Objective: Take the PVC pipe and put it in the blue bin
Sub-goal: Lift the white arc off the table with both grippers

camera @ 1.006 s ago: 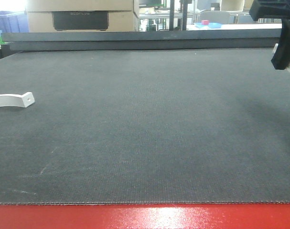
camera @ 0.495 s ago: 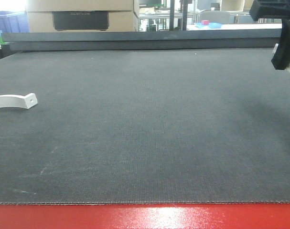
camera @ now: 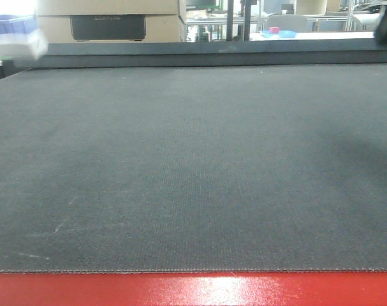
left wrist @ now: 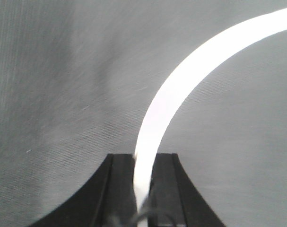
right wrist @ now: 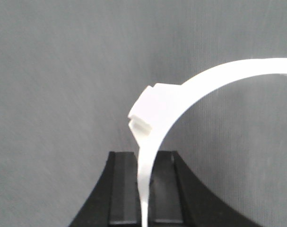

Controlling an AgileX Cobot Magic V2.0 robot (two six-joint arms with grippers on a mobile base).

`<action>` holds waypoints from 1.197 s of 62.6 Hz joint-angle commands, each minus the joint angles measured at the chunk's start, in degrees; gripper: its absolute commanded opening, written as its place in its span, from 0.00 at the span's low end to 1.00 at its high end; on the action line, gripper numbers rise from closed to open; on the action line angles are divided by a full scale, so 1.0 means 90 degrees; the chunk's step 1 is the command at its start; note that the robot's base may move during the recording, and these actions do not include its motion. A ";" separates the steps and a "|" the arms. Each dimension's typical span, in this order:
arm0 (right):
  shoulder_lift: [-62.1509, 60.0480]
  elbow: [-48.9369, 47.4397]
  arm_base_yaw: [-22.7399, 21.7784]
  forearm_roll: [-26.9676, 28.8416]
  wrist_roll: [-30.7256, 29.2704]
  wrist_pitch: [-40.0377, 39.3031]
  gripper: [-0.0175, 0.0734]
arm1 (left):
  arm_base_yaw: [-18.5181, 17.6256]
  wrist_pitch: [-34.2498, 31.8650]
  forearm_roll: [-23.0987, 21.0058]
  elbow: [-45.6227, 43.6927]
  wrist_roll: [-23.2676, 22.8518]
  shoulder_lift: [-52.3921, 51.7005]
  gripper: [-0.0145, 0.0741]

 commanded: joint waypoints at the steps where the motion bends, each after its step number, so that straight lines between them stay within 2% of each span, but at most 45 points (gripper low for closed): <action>1: -0.0356 -0.0049 0.0019 -0.0067 -0.0328 -0.0552 0.01 | -0.0262 -0.0150 -0.0162 -0.0040 -0.0014 -0.0549 0.04; 7: -0.0539 -0.0049 0.0019 -0.0133 -0.0694 -0.0816 0.01 | -0.0563 -0.0421 -0.0162 -0.0040 -0.0014 -0.1004 0.04; 16: -0.0732 -0.0036 0.0019 -0.0230 -0.0695 -0.0851 0.01 | -0.1057 -0.1366 -0.0331 0.0133 -0.0014 -0.1669 0.04; 30: -0.1078 0.0037 0.0019 -0.0343 -0.0695 -0.0997 0.01 | -0.1669 -0.2751 -0.0431 0.1090 -0.0014 -0.2773 0.04; 47: -0.2068 0.1357 0.0019 -0.0341 -0.0695 -0.2932 0.01 | -0.1771 -0.4602 -0.0431 0.2762 -0.0014 -0.4150 0.04; 54: -0.2461 0.1769 0.0019 -0.0341 -0.0695 -0.3118 0.01 | -0.1729 -0.4712 -0.0333 0.3158 -0.0014 -0.4642 0.04; 63: -0.3017 0.1826 0.0019 -0.0341 -0.0695 -0.2624 0.01 | -0.1729 -0.4555 0.0001 0.3224 -0.0014 -0.5213 0.04; 75: -0.3709 0.1826 0.0019 -0.0355 -0.0695 -0.2495 0.01 | -0.1729 -0.4707 -0.0001 0.3224 -0.0014 -0.5710 0.04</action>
